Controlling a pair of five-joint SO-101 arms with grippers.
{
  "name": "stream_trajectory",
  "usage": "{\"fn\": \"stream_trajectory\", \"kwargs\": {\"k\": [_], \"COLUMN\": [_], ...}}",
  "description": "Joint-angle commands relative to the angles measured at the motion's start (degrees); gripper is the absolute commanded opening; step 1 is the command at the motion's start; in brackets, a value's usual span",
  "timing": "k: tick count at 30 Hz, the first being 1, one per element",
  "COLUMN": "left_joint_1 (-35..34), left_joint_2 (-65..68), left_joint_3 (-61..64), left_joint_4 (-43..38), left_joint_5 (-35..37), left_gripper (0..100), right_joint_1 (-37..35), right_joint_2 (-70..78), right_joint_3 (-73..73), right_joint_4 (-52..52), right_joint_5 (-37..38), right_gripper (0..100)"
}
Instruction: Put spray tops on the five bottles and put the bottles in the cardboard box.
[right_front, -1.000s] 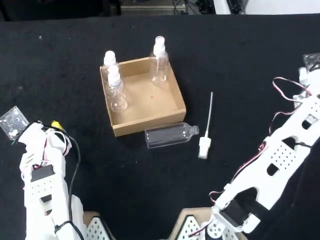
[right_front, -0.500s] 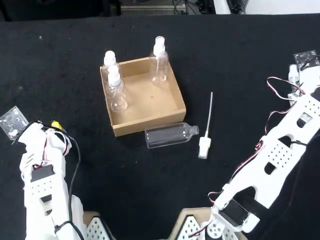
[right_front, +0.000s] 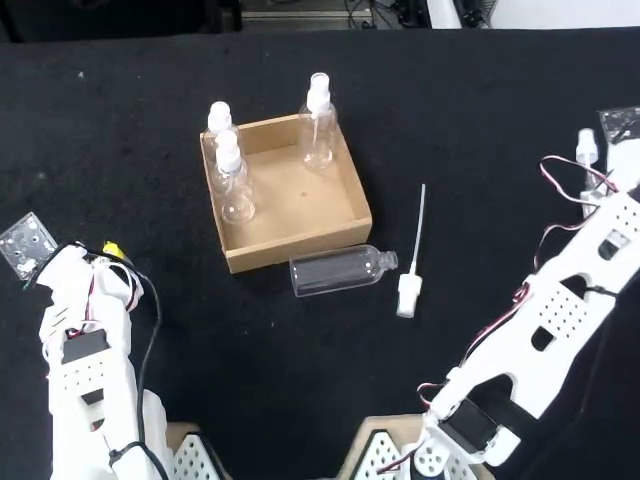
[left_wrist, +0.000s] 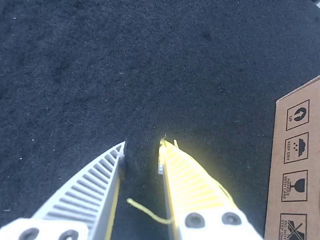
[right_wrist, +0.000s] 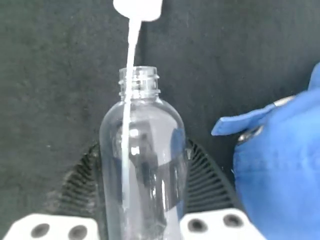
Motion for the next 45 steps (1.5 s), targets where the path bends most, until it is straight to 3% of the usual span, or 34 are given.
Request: {"fn": "stream_trajectory", "kwargs": {"k": [1,15,26,45], "left_joint_1": [-0.66,-0.66,-0.57,-0.66], "left_joint_2": [-0.88,-0.88,-0.88,-0.88], "left_joint_3": [-0.75,-0.92,-1.01,-0.84], "left_joint_4": [-1.41,-1.41,-1.41,-1.41], "left_joint_5": [-0.18,-0.18,-0.18,-0.18], "left_gripper": [9,9,9,9], "right_joint_1": [2.20,4.48,8.09,8.09], "right_joint_2": [-1.36,-3.91,-3.56,-11.56], "right_joint_3": [-3.03,-3.03,-2.86,-3.03], "right_joint_4": [0.62,3.60,-2.02,10.90], "right_joint_5": [-2.99,-14.33,-18.20,-23.47], "right_gripper": [1.1,1.1,1.1,1.1]}}
